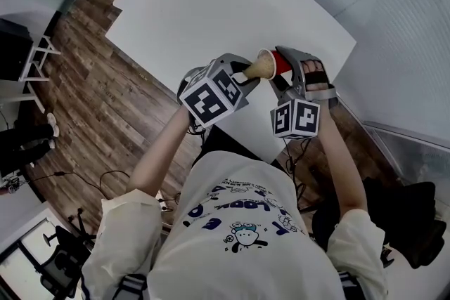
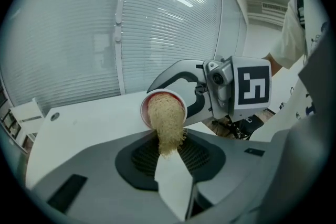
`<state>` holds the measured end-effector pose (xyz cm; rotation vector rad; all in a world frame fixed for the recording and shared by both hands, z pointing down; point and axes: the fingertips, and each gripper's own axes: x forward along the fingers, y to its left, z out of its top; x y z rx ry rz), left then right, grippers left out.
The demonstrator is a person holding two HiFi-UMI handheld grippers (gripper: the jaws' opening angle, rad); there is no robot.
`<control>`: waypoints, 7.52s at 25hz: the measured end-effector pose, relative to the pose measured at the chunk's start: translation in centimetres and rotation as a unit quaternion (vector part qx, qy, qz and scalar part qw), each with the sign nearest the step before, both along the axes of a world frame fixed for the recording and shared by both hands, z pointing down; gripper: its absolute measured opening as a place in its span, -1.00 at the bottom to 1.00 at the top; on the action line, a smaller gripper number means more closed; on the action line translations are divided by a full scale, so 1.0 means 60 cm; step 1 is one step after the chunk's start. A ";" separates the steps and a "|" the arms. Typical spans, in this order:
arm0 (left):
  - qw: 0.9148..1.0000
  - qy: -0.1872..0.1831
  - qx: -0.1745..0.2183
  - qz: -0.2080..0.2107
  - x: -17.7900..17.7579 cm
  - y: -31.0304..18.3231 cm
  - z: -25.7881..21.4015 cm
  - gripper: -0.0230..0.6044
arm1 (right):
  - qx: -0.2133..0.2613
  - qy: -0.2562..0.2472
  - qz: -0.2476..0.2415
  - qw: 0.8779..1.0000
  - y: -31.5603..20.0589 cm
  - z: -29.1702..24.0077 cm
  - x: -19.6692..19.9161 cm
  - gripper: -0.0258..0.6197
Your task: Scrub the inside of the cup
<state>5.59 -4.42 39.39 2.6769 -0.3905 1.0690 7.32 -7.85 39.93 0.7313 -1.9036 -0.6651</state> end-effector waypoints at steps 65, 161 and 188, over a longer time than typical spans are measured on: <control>0.991 -0.056 0.077 0.097 -0.019 0.029 0.035 -0.56 | -0.160 0.020 -0.113 0.981 0.059 0.035 -0.064 0.00; 0.991 -0.036 -0.078 0.105 -0.020 0.082 0.018 -0.59 | -0.361 -0.133 -0.153 0.910 0.139 0.006 -0.086 -0.03; 0.957 0.059 -0.280 0.045 -0.018 0.104 0.011 -0.59 | -0.227 -0.058 -0.217 0.947 0.151 -0.003 -0.084 -0.03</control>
